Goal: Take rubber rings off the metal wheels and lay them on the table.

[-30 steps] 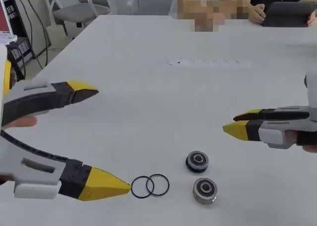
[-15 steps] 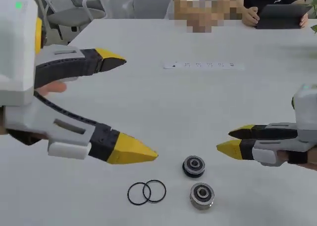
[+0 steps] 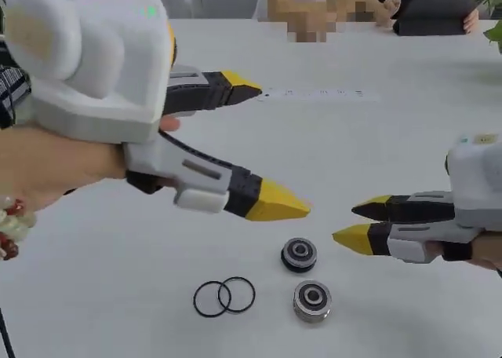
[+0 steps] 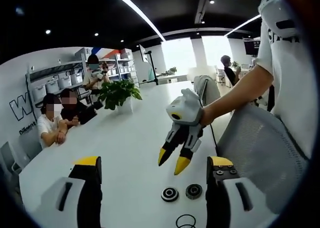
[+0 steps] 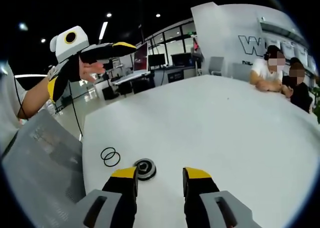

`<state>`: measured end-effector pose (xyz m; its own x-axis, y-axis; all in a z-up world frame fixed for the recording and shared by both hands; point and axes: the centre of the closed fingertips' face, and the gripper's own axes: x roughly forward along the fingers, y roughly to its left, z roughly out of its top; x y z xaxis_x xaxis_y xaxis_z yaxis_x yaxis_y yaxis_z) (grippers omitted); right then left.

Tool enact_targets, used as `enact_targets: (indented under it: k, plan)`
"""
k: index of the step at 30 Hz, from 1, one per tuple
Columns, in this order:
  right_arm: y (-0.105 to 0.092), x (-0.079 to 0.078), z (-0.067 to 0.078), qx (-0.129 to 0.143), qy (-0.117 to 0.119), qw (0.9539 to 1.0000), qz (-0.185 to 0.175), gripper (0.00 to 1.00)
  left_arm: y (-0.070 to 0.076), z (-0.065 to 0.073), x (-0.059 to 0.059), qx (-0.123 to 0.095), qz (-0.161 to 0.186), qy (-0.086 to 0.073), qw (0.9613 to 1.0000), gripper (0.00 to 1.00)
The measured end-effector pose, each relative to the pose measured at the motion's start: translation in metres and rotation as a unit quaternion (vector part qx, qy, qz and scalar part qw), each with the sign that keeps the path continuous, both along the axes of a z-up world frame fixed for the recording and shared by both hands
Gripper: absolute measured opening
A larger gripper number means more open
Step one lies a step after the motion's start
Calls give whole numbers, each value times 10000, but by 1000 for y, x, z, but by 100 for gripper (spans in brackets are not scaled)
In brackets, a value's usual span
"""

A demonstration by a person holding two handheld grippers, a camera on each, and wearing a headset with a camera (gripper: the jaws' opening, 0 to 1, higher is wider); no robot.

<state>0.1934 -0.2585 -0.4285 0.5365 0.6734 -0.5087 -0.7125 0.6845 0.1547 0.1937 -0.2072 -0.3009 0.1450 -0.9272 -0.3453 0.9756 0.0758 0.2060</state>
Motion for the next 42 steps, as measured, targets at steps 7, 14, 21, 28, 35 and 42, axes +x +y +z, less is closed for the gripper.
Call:
enact_targets:
  k: [7, 14, 21, 28, 35, 42]
  plan:
    - [2, -4, -8, -105, 102, 9998, 94, 32, -16, -41, 1, 336, -210, 288, 9988, 77]
    - [4, -6, -11, -137, 149, 9997, 161, 31, -18, -75, 4, 462, -150, 538, 9974, 70]
    - [8, -9, -15, -182, 178, 9993, 265, 30, -15, -107, 6, 551, 50, 660, 9963, 67]
    - [12, -12, -19, -262, 202, 9988, 368, 29, -11, -125, 7, 617, 150, 775, 9950, 54]
    - [13, -13, -23, -306, 252, 9983, 423, 28, -15, -136, 6, 610, 203, 832, 9945, 39]
    - [15, -14, -25, -323, 268, 9981, 459, 27, -19, -153, -3, 888, 26, 820, 9927, 26]
